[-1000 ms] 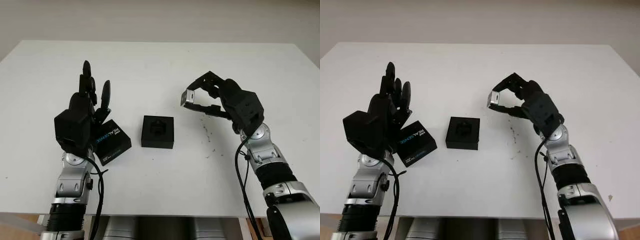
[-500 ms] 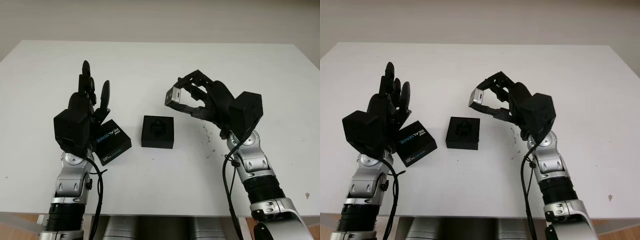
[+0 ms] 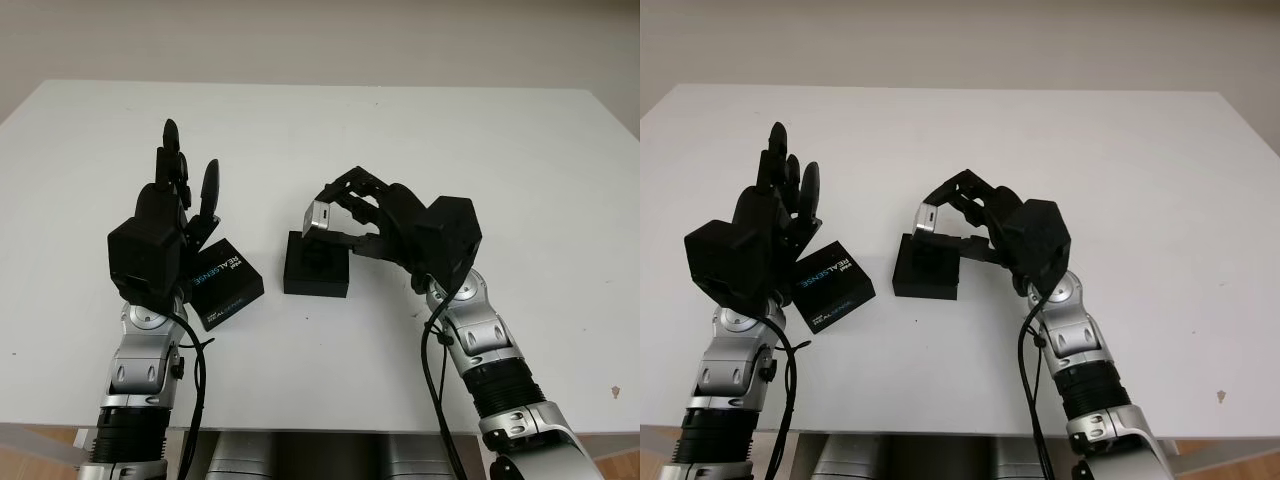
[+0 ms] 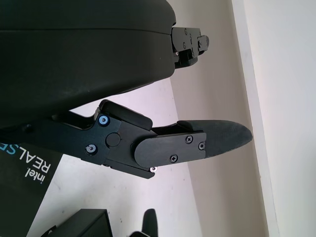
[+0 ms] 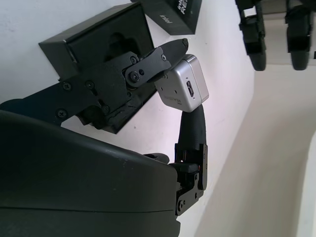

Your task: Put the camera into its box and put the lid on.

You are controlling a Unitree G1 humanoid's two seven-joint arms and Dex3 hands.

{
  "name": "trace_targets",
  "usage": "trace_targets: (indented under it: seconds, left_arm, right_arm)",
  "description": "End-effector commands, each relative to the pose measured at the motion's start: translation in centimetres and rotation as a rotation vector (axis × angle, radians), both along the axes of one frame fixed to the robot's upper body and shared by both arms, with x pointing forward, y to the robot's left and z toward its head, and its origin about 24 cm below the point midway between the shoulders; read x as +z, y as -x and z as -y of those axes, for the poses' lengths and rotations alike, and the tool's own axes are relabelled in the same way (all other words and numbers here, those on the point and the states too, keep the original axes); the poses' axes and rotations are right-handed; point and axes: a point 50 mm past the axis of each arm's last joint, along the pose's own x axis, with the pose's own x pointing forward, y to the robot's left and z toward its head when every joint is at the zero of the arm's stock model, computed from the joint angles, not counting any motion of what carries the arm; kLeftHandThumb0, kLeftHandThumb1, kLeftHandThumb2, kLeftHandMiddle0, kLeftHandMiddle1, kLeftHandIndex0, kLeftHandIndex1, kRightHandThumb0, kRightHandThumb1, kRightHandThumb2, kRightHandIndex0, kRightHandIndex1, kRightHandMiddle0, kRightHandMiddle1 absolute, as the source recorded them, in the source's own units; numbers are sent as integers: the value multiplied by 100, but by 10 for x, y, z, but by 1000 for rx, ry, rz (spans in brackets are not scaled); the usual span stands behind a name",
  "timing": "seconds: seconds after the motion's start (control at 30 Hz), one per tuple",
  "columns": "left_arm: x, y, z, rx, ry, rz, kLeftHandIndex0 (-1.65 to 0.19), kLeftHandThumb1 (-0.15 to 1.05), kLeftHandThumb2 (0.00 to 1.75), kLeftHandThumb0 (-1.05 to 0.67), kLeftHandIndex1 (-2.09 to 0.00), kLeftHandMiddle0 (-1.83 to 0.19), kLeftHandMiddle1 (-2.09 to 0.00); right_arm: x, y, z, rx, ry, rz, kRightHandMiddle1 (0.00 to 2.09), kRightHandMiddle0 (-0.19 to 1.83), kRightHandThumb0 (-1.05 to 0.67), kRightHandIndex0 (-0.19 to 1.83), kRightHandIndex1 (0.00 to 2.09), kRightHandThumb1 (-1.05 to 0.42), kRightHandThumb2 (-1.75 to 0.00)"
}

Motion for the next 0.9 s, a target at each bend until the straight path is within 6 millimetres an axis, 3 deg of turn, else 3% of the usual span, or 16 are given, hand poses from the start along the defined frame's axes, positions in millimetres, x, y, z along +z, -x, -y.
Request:
trace_targets:
  seconds: [0.0,0.87]
  left_arm:
    - [2,2,-2,8,-3,16,10,105,54,-75,-5,8,-5]
    - [0,0,3,14,18,25,9,105,53,-77,-6,7,-5]
  right_arm:
    - [1,-1,-4,4,-5,8,167,35,-40,30,3,-88,-5]
    - [-10,7,-4,40,-15,-42,170,31,-43,26,4,-90,-5]
